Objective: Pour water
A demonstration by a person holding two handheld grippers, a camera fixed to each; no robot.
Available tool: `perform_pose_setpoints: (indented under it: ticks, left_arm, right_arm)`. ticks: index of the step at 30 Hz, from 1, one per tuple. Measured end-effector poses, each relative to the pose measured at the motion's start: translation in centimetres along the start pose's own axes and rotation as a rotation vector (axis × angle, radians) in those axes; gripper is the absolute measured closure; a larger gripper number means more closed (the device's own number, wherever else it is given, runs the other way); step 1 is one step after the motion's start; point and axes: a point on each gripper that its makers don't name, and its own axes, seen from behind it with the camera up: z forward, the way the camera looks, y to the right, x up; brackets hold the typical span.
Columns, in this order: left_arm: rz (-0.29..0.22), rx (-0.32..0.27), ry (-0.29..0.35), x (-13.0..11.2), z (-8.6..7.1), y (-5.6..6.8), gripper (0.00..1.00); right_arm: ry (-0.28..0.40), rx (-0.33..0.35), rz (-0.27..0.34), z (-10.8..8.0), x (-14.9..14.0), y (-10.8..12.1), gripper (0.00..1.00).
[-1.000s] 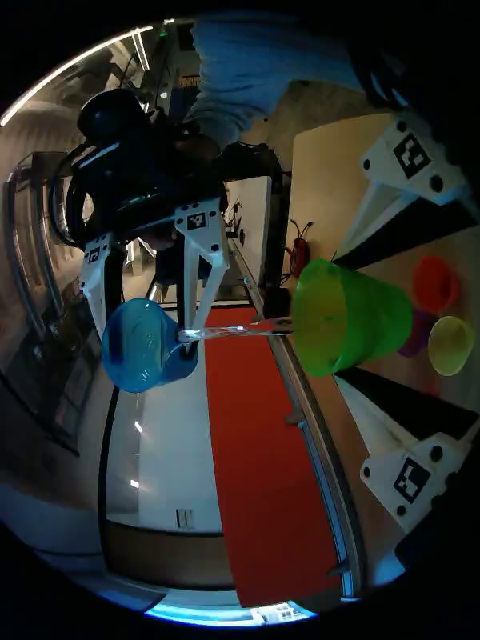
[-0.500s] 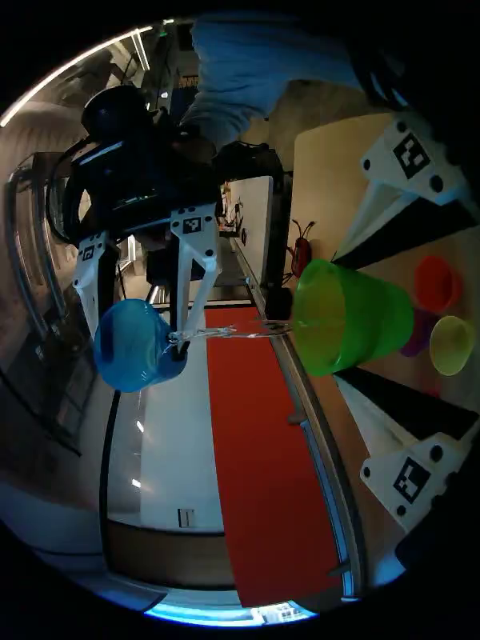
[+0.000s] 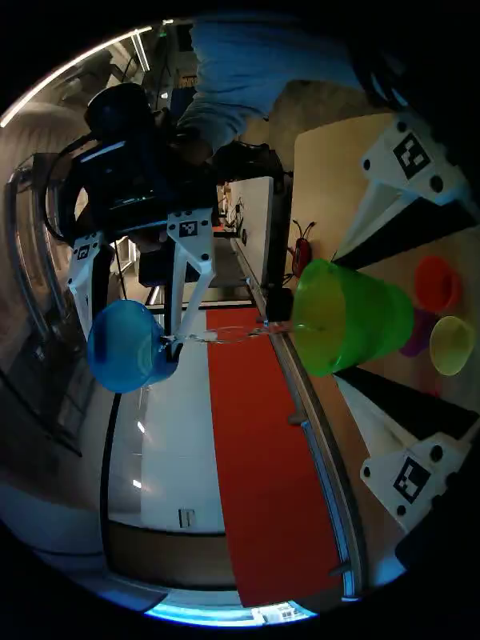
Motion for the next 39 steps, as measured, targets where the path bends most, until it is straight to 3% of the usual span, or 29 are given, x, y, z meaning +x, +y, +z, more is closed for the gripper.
perform_pose_setpoints:
  ticks: [39]
  left_arm:
    - [-0.006,0.000,0.003,0.1,0.2,0.0,0.16]
  right_arm:
    - [0.007,-0.044,-0.275,0.5,1.6,2.2,0.11]
